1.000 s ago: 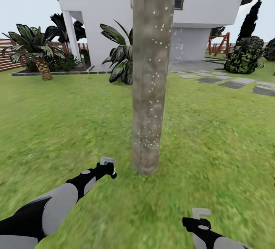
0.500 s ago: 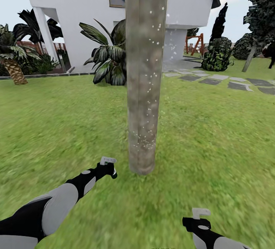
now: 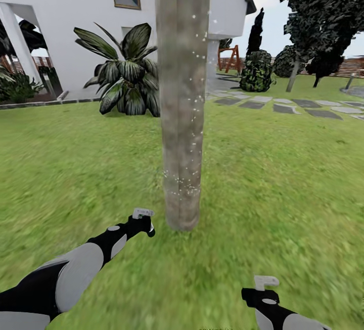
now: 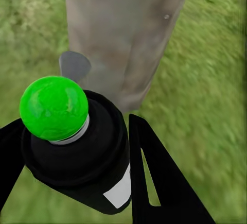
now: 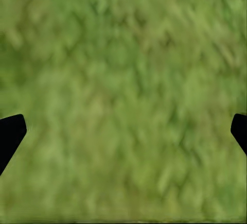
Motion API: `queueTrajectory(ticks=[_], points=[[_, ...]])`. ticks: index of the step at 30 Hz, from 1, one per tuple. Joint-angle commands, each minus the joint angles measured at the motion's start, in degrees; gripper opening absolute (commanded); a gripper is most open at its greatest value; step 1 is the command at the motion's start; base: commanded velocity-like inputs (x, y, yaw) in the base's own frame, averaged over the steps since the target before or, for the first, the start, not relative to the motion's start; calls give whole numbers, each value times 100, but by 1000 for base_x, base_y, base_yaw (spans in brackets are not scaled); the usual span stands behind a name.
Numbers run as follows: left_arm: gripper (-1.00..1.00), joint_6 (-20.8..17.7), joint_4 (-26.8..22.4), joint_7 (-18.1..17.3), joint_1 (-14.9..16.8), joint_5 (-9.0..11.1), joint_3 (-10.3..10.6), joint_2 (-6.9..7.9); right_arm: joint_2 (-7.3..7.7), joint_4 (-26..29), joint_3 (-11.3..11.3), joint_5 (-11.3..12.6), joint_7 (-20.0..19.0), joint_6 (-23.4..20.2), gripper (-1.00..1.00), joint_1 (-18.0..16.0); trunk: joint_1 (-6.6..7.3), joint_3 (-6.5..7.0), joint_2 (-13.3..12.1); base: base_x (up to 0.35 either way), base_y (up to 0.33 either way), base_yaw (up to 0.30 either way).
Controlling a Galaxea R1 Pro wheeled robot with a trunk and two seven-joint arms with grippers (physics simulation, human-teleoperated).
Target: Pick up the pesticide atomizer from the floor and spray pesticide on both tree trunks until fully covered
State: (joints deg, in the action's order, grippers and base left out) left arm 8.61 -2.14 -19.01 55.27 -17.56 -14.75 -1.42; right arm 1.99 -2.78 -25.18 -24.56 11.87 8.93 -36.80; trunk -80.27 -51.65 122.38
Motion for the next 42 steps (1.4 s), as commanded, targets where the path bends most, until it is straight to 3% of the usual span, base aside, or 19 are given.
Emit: queueTrajectory(ticks=[1, 30, 42], points=[[-100, 18, -2, -15, 1, -55, -52, 1, 3, -29, -48, -58, 35, 39, 100, -11, 1, -5, 2, 0, 350, -300], [-100, 18, 0, -15, 1, -55, -54, 1, 3, -29, -48, -58, 35, 39, 100, -11, 1, -5, 2, -25, 350, -298], [-100, 38, -3, -4, 1, -39, -59, -16, 5, -28, -48, -58, 35, 39, 100, -11, 1, -5, 2, -149, 276, -142]])
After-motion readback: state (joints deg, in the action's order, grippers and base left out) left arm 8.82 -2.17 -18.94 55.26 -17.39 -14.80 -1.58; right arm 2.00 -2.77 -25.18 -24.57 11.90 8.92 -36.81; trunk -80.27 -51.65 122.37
